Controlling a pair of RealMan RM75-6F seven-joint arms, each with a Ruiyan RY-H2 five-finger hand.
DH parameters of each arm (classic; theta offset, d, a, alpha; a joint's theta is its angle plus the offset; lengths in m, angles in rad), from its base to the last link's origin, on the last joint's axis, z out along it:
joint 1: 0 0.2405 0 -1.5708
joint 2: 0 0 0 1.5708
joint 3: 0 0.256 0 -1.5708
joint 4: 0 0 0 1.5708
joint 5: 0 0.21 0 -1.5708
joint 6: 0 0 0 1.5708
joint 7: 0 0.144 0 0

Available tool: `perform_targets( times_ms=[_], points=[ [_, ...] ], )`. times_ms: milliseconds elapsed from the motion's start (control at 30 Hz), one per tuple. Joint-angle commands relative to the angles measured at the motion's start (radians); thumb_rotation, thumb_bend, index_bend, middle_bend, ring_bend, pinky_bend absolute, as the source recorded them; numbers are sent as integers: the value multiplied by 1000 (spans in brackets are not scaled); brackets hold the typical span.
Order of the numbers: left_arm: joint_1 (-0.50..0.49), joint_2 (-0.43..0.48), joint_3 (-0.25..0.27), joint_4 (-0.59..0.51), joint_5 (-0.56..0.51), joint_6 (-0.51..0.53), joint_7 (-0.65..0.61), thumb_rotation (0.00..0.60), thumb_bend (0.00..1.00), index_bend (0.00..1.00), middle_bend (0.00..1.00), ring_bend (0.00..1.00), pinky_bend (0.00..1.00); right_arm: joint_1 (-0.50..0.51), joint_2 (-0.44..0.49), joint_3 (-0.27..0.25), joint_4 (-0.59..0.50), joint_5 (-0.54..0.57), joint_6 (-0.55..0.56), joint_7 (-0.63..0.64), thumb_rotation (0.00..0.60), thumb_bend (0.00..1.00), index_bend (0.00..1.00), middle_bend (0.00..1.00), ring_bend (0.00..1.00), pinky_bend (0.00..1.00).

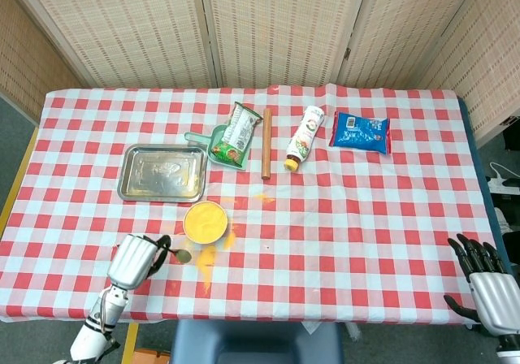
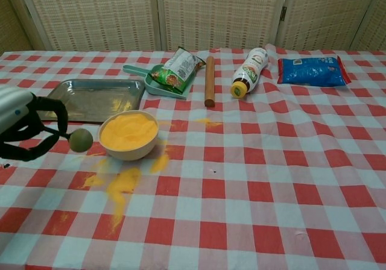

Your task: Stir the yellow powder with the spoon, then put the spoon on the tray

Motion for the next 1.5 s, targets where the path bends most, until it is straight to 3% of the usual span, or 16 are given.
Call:
perform_targets(
  times_ms=[33,167,400,733,900,1100,1500],
  points=[
    [-29,-57,-94,45,-39,40,92,600,530,828,1000,1000,1000,2,0,2,-1,5,-4,-2,600,116,0,0,0,0],
    [-78,-123,-142,103,-79,11,178,600,538,827,1000,1000,1000,5,-2,7,0,20,-12,-6,600,116,0,0,0,0],
    [-152,-238,-178,178,-153,-55,302,600,537,823,1000,1000,1000,12,-4,14,2,44,-29,-9,600,116,0,0,0,0],
    [-197,-337,-179,258,-225,-75,476,600,537,786,1000,1000,1000,13,6,20,5,57,-29,14,600,116,0,0,0,0],
    [-196,-353,-171,288,-269,-91,522,600,537,695,1000,1000,1000,10,8,20,6,55,-23,22,600,116,0,0,0,0],
    [-190,-355,-151,278,-282,-75,568,600,534,495,1000,1000,1000,12,3,22,10,54,-22,22,600,116,0,0,0,0],
    [-194,-358,-135,242,-306,-63,627,600,535,374,1000,1000,1000,12,2,17,7,42,-21,20,600,123,0,0,0,0]
  ],
)
